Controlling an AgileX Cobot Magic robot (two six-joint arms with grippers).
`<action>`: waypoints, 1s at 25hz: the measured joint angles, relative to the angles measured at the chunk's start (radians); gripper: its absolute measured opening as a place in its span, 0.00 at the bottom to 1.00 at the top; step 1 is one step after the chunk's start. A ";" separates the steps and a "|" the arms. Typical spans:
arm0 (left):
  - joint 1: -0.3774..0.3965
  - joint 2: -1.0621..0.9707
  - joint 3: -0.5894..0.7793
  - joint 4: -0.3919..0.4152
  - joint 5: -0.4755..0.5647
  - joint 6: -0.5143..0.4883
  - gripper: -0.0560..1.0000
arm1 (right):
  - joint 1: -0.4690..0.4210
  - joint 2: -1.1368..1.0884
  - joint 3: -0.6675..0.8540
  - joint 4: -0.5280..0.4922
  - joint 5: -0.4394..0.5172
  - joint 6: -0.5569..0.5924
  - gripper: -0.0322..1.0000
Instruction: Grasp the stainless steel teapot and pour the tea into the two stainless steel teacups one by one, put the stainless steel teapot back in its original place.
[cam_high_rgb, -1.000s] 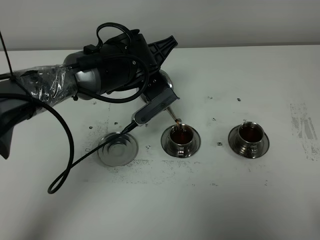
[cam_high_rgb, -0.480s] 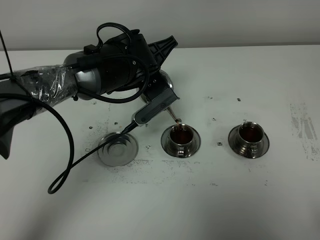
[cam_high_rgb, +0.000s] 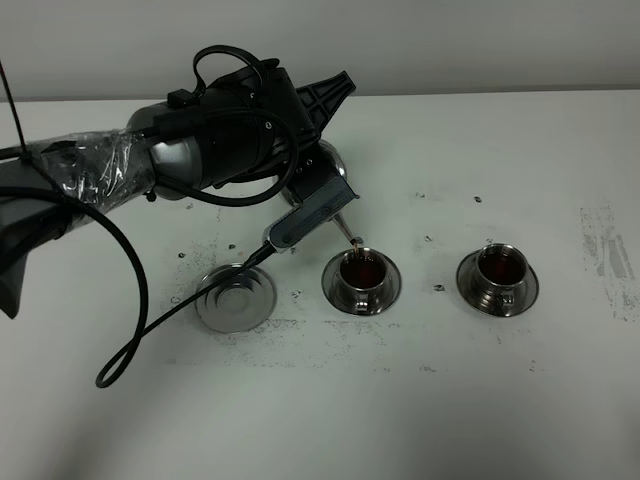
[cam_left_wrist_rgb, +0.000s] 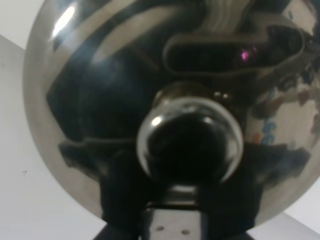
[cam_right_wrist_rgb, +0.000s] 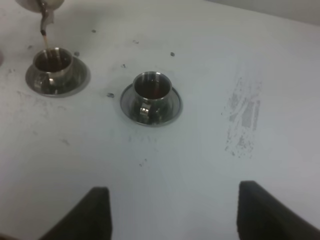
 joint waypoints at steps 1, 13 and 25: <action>0.000 0.000 0.000 0.000 0.000 0.000 0.22 | 0.000 0.000 0.000 0.000 0.000 0.000 0.53; 0.000 0.000 0.000 0.000 0.000 -0.131 0.22 | 0.000 0.000 0.000 0.000 0.000 0.000 0.53; 0.000 0.000 0.000 -0.100 0.029 -0.326 0.22 | 0.000 0.000 0.000 0.000 0.000 0.000 0.53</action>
